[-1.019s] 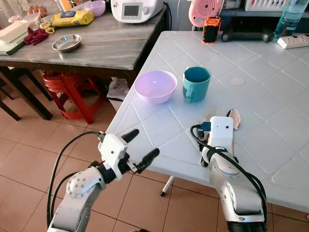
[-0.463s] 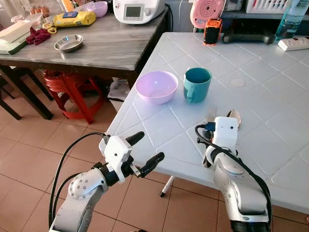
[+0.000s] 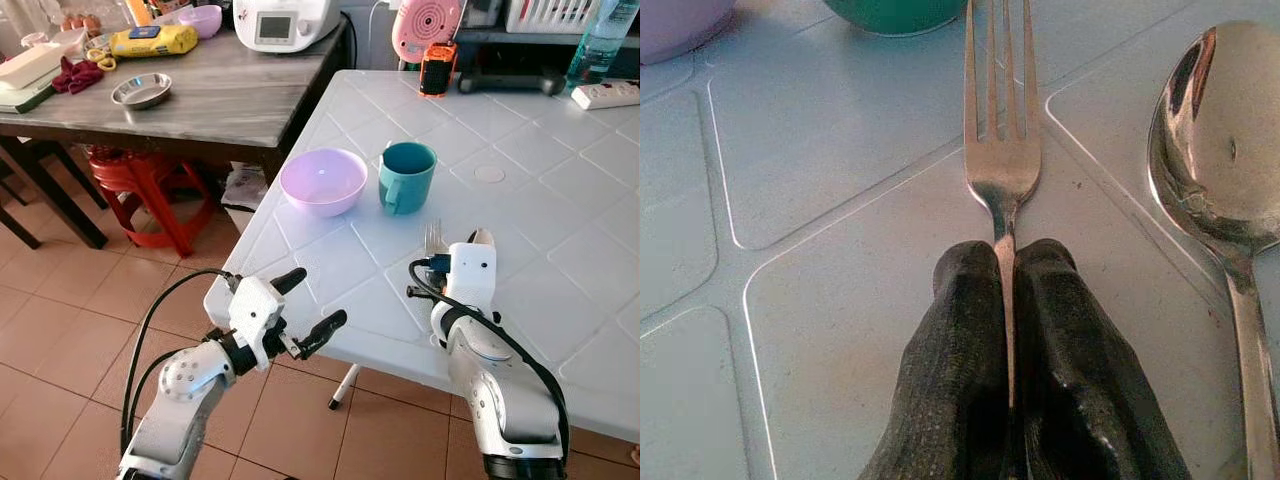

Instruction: Setting the table

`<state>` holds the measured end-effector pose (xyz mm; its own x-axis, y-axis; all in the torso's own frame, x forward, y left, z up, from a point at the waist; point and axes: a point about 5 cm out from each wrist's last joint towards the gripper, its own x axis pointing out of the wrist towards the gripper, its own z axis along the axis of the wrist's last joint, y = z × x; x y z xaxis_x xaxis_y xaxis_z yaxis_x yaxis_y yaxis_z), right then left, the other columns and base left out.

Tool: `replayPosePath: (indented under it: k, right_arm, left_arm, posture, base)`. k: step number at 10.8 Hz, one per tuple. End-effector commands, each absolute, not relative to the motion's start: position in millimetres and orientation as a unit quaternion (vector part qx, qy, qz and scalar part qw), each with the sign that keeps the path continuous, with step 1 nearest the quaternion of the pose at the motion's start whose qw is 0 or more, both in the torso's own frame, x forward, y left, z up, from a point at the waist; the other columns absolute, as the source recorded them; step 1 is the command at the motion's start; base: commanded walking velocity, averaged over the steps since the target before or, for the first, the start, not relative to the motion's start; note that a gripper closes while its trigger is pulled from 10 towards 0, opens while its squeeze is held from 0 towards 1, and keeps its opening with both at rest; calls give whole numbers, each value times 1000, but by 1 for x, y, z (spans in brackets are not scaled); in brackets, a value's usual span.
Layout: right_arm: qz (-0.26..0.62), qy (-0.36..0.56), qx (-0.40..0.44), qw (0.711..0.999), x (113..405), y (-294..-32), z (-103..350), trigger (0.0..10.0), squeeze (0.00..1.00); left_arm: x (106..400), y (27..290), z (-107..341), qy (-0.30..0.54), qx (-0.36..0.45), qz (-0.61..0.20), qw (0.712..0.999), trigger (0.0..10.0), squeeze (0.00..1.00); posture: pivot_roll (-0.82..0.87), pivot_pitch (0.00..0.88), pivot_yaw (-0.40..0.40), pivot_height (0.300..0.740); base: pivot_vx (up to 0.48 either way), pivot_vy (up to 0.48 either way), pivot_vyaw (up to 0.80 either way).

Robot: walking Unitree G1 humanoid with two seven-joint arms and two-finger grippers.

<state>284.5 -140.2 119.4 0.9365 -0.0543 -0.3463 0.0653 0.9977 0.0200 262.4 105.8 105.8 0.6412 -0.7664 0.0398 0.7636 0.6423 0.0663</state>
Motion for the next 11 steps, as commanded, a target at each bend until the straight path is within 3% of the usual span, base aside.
replayPosePath:
  k: [1, 3, 4, 6, 11]
  right_arm:
    - [-25, 286, 19, 958, 269, -139, 76, 0, 0]
    - [-13, 255, 26, 967, 274, -135, 84, 0, 0]
    - [8, 196, 17, 980, 279, -129, 100, 0, 0]
    - [82, 88, -57, 991, 275, -115, 133, 0, 0]
    - [77, -76, -107, 988, 280, -113, 181, 235, 0]
  left_arm:
    - [264, 109, 104, -30, 31, -416, 908, 10000, 0]
    - [269, 110, 103, -45, 32, -397, 916, 10000, 0]
    - [273, 113, 107, -58, 36, -373, 925, 10000, 0]
    - [291, 127, 125, -95, 21, -270, 958, 10000, 0]
    - [321, 157, 125, -75, 68, -62, 993, 10000, 0]
  posture:
    - [-85, 119, 118, 740]
    - [-82, 116, 115, 740]
    - [-79, 115, 114, 740]
    - [-81, 109, 108, 740]
    - [-97, 90, 97, 740]
  base:
    - [0, 0, 0]
    - [0, 0, 0]
    - [0, 0, 0]
    - [0, 0, 0]
    - [0, 0, 0]
